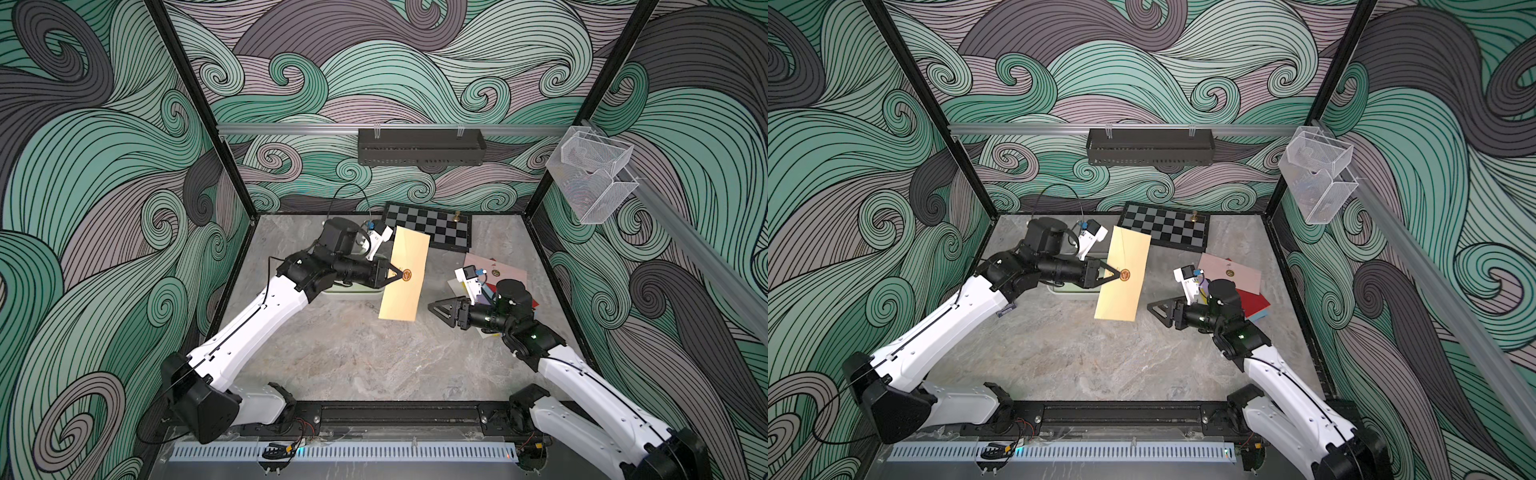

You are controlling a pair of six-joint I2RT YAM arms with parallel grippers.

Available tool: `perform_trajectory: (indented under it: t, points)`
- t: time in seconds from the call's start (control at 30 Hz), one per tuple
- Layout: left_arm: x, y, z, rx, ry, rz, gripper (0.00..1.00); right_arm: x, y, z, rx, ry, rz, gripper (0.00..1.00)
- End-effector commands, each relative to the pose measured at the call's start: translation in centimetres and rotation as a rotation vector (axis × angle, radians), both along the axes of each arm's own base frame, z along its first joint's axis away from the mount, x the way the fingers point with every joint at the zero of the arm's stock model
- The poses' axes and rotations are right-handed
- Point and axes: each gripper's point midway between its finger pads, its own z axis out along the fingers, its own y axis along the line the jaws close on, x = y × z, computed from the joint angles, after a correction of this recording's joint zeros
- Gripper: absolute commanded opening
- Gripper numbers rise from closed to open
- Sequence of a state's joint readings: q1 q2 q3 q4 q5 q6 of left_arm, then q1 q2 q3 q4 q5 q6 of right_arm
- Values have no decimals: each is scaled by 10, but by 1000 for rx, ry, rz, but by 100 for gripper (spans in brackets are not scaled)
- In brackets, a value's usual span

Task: Put the sealed envelopes into the storage box
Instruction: Pick up the envelope from the center of the board, then place the envelope in the storage box.

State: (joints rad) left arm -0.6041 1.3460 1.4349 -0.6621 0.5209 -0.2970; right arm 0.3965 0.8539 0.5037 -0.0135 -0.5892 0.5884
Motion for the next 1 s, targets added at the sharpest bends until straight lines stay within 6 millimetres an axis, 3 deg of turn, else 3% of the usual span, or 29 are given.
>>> perform_trajectory:
  t: [0.0, 0.07, 0.17, 0.4, 0.5, 0.67, 0.8, 0.97]
  points:
    - [2, 47, -21, 379, -208, -79, 0, 2, -20, -37, -101, 42, -89, 60]
    - [11, 55, -12, 486, -378, -160, 0, -1, -22, -46, -97, 65, -95, 60]
    - [32, 72, -20, 726, -570, -286, 0, -4, -23, -55, -91, 98, -101, 60]
    - [75, 105, -80, 1056, -457, -530, 0, -9, -25, -54, -97, 93, -97, 60]
    - [92, 112, -100, 1065, -452, -587, 0, -12, -25, -52, -93, 92, -92, 60]
    - [116, 128, -109, 1070, -410, -618, 0, -21, -25, -55, -98, 116, -68, 60]
    - [109, 117, -126, 993, -357, -712, 0, -25, -26, -61, -108, 134, -62, 60]
    - [103, 128, -157, 1024, -219, -744, 0, -24, -24, -63, -104, 147, -59, 60]
